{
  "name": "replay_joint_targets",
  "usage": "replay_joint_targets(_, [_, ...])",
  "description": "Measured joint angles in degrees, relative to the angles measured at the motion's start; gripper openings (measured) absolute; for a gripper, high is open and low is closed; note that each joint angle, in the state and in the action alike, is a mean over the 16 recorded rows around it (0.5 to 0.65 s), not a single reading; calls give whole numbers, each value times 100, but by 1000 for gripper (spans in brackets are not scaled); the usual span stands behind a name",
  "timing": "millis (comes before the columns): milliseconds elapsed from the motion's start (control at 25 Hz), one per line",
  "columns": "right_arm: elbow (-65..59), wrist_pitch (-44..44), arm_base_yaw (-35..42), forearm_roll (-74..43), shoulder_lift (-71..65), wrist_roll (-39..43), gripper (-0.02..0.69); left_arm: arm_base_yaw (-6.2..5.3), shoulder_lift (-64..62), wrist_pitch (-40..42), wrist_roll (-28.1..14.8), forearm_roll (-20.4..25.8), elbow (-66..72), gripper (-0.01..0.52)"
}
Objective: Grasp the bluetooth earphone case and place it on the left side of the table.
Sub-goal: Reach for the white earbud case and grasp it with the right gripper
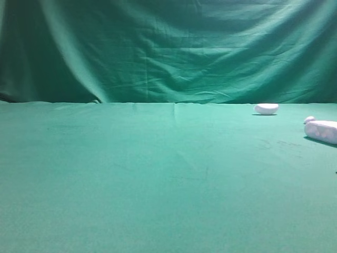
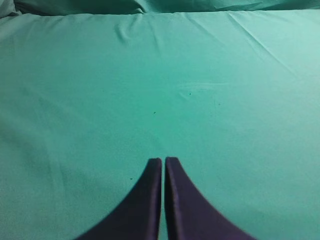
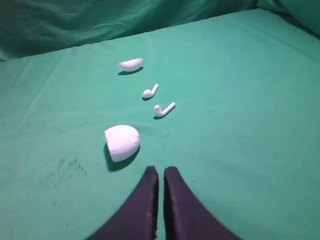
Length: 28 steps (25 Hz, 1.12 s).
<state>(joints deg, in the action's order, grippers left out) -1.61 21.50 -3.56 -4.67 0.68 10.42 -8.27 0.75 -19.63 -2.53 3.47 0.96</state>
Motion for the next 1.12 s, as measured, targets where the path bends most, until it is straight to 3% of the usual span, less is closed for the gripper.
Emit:
replay_joint_targets(520, [0, -122, 0, -8, 0, 71, 0, 0, 0, 0, 0, 0, 0, 0])
replay_joint_targets(1120, [419, -1924, 0, 376, -155, 517, 0, 0, 0, 0, 0, 0, 0, 0])
